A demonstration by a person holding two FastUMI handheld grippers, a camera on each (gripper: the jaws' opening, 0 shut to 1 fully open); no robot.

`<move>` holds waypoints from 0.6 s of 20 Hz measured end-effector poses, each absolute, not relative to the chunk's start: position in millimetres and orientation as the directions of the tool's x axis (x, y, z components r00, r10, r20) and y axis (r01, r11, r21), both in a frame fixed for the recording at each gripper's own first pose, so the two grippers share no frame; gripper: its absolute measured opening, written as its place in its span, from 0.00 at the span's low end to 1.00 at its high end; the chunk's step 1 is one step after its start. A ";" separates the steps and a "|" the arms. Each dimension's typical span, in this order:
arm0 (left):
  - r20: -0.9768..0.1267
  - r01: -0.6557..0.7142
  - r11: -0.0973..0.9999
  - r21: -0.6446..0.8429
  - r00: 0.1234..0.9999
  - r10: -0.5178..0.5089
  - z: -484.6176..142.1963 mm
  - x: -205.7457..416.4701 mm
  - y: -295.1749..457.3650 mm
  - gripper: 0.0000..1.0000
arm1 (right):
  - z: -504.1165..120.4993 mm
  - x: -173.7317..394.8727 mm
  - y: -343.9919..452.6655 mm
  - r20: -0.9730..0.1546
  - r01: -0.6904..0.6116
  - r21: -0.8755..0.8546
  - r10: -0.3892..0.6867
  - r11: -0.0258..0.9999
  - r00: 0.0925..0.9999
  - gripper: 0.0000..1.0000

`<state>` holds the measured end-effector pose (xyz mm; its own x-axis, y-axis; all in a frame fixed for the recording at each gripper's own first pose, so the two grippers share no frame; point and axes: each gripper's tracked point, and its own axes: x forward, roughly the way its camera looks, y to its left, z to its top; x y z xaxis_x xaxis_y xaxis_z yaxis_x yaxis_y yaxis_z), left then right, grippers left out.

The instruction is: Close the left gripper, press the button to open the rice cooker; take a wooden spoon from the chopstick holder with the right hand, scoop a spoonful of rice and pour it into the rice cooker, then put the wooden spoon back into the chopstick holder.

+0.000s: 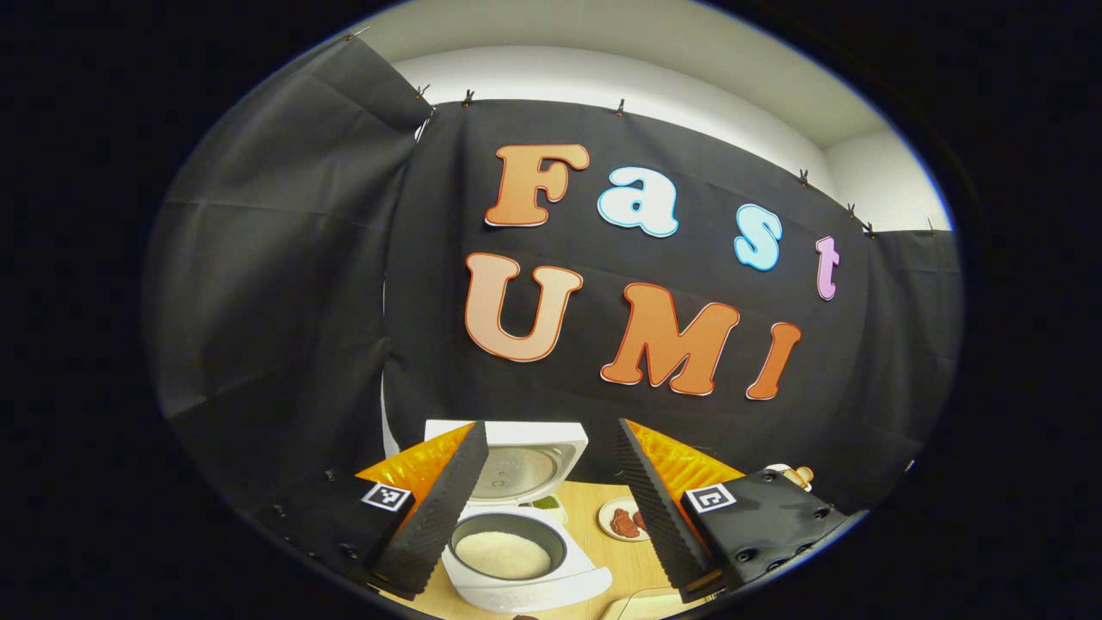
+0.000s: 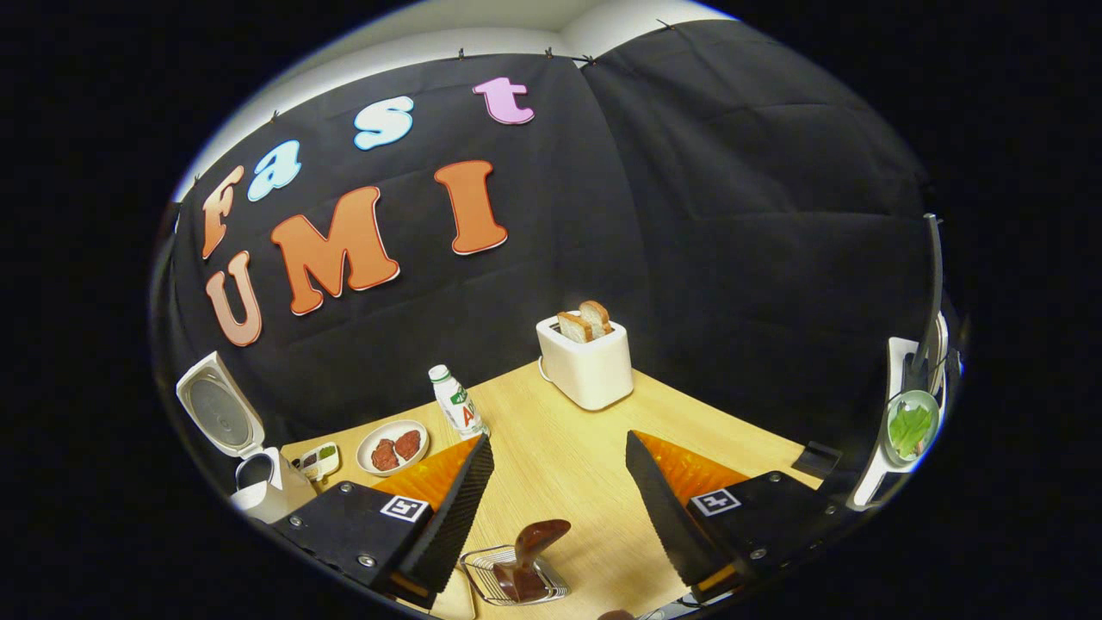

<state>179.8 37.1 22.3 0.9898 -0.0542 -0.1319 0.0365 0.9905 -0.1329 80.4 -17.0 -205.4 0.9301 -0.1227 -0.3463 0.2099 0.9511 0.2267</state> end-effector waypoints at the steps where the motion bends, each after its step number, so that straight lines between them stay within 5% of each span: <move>1: -0.139 0.039 0.990 -0.139 0.989 -0.059 25.7 191.9 36.4 1.00 | -199.6 82.1 -17.2 -0.337 0.204 0.224 -0.120 0.953 0.934 0.95; 12: -0.341 0.011 1.000 -0.029 0.940 -0.021 -12.9 324.9 43.0 1.00 | -183.3 90.8 0.3 -0.307 0.166 0.220 -0.093 0.961 0.947 0.95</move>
